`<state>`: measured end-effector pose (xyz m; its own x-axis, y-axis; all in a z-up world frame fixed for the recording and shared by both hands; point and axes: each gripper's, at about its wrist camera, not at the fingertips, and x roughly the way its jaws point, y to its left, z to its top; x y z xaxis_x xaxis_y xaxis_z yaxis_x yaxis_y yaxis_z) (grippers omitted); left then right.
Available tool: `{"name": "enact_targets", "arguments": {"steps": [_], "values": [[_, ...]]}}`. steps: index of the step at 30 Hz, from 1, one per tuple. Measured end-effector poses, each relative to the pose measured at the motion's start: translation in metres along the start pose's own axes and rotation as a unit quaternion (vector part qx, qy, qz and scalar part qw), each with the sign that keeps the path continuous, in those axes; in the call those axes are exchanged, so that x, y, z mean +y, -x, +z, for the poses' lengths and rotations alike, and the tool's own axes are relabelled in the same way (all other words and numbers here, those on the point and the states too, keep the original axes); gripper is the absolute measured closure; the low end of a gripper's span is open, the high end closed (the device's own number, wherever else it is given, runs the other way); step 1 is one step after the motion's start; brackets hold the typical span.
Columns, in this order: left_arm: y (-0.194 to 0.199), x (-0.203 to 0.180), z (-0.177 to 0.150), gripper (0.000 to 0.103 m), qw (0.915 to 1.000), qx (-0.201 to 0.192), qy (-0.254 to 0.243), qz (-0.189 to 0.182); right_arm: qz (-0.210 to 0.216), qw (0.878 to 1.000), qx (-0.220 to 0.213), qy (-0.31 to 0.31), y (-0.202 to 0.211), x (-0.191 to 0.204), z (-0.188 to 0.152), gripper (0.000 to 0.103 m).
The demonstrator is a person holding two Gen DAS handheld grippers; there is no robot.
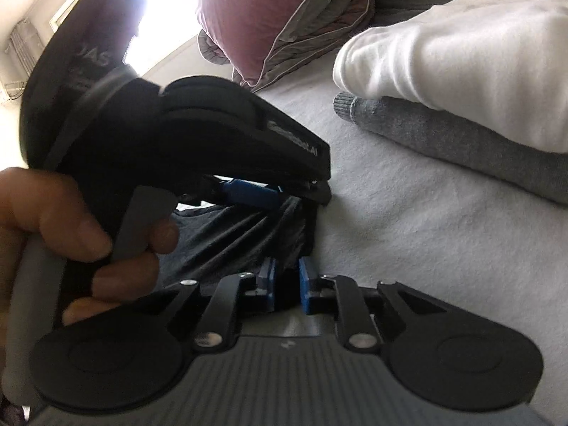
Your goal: Fold clothes
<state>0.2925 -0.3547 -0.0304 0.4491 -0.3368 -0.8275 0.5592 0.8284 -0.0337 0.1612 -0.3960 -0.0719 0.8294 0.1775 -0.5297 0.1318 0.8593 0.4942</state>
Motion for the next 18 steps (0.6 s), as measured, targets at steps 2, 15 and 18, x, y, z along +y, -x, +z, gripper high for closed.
{"name": "enact_targets", "arguments": {"steps": [2, 15, 18], "values": [[0.003, 0.008, 0.0, 0.1, 0.9997, -0.005, 0.022, -0.007, 0.001, 1.0, -0.001, -0.001, 0.001, 0.002, 0.0, 0.095], [0.057, 0.12, -0.023, 0.101, 0.9679, -0.087, 0.176, -0.157, 0.118, 0.992, -0.033, -0.004, 0.014, 0.044, 0.002, 0.096], [0.069, 0.142, -0.03, 0.101, 0.9607, -0.104, 0.19, -0.173, 0.155, 0.987, -0.032, 0.003, 0.011, 0.062, 0.004, 0.096]]}}
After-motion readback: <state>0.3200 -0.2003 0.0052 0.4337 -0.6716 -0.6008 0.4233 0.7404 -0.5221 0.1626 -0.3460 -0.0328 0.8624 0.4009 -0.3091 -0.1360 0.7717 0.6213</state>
